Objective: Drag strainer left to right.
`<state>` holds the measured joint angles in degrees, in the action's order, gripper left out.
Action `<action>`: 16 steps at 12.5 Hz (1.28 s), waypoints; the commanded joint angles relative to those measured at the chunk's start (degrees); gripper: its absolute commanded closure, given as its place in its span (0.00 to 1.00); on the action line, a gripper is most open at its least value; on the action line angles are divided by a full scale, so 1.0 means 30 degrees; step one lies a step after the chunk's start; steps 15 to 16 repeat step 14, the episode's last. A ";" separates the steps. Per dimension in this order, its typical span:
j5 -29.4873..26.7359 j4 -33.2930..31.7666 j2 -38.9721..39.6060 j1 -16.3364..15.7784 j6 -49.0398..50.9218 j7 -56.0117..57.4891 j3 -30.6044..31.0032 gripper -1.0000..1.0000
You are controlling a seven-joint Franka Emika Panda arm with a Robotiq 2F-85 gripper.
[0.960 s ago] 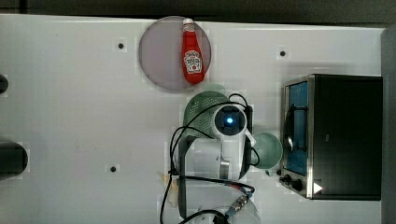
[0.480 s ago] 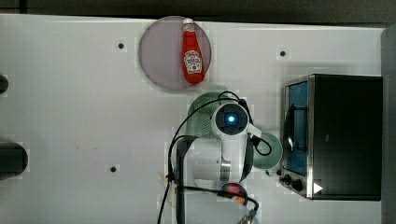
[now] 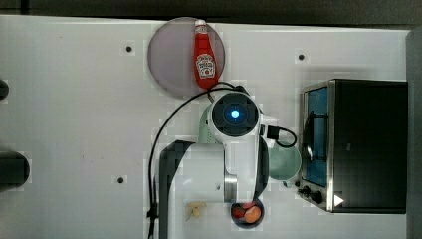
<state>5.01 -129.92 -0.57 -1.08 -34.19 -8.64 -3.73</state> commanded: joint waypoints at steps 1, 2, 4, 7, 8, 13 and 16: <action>-0.0115 0.3118 -0.2376 0.0020 0.4470 0.1348 -0.0011 0.00; -0.0278 0.3893 -0.2990 0.0005 0.6280 0.1385 0.0027 0.00; -0.1042 0.5013 -0.4138 -0.0011 0.9008 0.1386 0.0074 0.00; -0.1212 0.5393 -0.5601 -0.0041 0.9847 0.2814 0.0135 0.00; -0.1213 0.5348 -0.5865 -0.0039 0.9990 0.3064 0.0105 0.00; -0.1211 0.5321 -0.5981 -0.0027 1.0588 0.3067 0.0062 0.00; -0.1211 0.5325 -0.5974 -0.0027 1.0588 0.3067 0.0063 0.00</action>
